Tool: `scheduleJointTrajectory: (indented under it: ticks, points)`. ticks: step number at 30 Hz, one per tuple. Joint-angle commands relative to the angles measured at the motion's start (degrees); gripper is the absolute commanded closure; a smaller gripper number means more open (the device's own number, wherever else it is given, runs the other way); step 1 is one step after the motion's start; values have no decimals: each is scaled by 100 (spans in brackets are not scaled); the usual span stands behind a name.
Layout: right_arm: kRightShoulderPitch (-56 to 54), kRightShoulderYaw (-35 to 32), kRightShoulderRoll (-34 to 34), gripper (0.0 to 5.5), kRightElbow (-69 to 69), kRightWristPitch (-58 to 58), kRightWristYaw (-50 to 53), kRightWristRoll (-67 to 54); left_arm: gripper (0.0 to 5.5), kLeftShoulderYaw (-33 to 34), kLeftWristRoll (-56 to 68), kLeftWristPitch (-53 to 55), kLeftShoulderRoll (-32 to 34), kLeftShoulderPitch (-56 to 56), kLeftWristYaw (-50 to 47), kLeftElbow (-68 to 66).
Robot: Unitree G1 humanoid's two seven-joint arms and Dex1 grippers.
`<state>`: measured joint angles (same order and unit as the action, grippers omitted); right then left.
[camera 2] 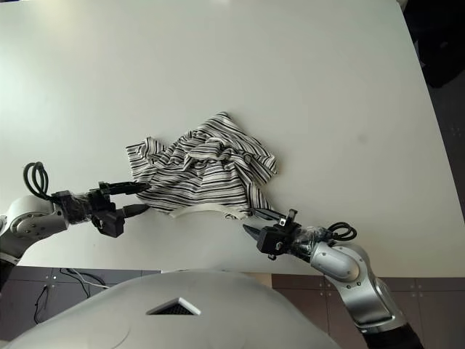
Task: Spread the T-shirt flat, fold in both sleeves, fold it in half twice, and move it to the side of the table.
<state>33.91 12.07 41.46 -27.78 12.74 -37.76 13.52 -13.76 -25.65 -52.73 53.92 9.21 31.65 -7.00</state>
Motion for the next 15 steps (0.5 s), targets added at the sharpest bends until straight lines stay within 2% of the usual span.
scheduleJointTrajectory:
  ticks: [1,8,10,15]
  points:
    - [-87,6,-14,343,-61,-47,14,27,338,-320,-491,75,-14,57,87,-297]
    - [-35,-120,5,343,51,42,134,44,468,-488,-477,-106,89,18,14,-430]
    - [-27,-168,65,343,134,105,157,46,523,-517,-454,-104,89,30,18,-440]
    - [67,-69,-55,343,367,173,313,179,538,-568,1,-30,157,38,194,-319]
